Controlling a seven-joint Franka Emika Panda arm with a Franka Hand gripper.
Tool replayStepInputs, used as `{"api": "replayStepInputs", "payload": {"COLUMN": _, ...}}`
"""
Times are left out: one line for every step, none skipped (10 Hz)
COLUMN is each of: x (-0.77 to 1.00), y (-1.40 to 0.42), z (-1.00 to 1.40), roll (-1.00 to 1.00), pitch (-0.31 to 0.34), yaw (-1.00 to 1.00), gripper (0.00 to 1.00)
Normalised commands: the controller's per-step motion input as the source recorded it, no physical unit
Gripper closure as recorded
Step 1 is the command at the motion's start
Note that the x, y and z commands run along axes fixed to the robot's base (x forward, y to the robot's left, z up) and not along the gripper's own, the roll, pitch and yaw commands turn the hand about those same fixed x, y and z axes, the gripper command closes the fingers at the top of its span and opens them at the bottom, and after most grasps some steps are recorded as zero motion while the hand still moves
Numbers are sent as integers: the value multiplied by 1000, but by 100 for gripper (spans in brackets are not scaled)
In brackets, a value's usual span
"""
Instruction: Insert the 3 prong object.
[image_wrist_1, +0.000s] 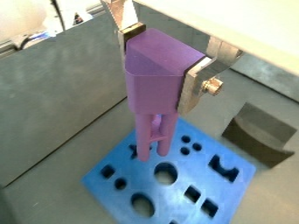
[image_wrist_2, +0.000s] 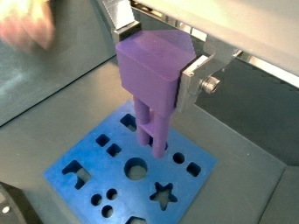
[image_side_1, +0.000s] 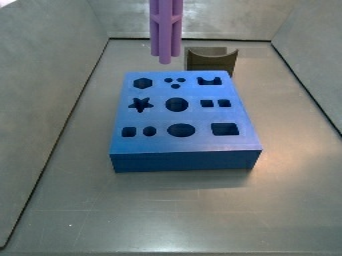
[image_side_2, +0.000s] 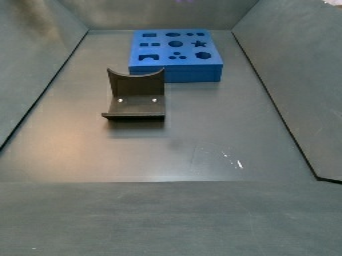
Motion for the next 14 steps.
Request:
{"api": "replayStepInputs", "payload": {"x": 389, "y": 886, "z": -914, "roll": -56, "pitch": 7, "yaw": -17, "gripper": 100}}
{"api": "replayStepInputs", "payload": {"x": 440, "y": 851, "z": -909, "roll": -97, "pitch": 11, "yaw": -26, "gripper": 100}}
{"api": "replayStepInputs", "payload": {"x": 471, "y": 769, "z": -771, "roll": -174, "pitch": 23, "yaw": -26, "gripper": 100}}
{"api": "replayStepInputs", "payload": {"x": 277, "y": 589, "z": -734, "roll": -101, "pitch": 0, "yaw": -46, "gripper": 100}}
{"api": "replayStepInputs", "payload": {"x": 0, "y": 346, "z": -554, "roll": 0, "pitch": -46, "yaw": -40, "gripper": 100}}
{"api": "replayStepInputs", "payload": {"x": -37, "y": 194, "z": -471, "roll": 71, "pitch": -43, "yaw": 0, "gripper": 100}}
{"api": "replayStepInputs", "payload": {"x": -51, "y": 211, "z": -403, "roll": 153, "pitch": -4, "yaw": 0, "gripper": 100}}
{"api": "replayStepInputs", "payload": {"x": -60, "y": 246, "z": -323, "roll": 96, "pitch": -4, "yaw": 0, "gripper": 100}}
{"api": "replayStepInputs", "payload": {"x": 0, "y": 251, "z": -277, "roll": 60, "pitch": 0, "yaw": 0, "gripper": 100}}
{"api": "replayStepInputs", "payload": {"x": 0, "y": 191, "z": -266, "roll": 26, "pitch": 0, "yaw": 9, "gripper": 100}}
{"api": "replayStepInputs", "payload": {"x": 0, "y": 106, "z": -377, "roll": 0, "pitch": -16, "yaw": 60, "gripper": 100}}
{"api": "replayStepInputs", "payload": {"x": 0, "y": 0, "z": -517, "roll": -3, "pitch": -104, "yaw": 154, "gripper": 100}}
{"api": "replayStepInputs", "payload": {"x": 0, "y": 0, "z": -617, "roll": 0, "pitch": -116, "yaw": 131, "gripper": 100}}
{"api": "replayStepInputs", "payload": {"x": -29, "y": 0, "z": -611, "roll": 0, "pitch": -141, "yaw": 203, "gripper": 100}}
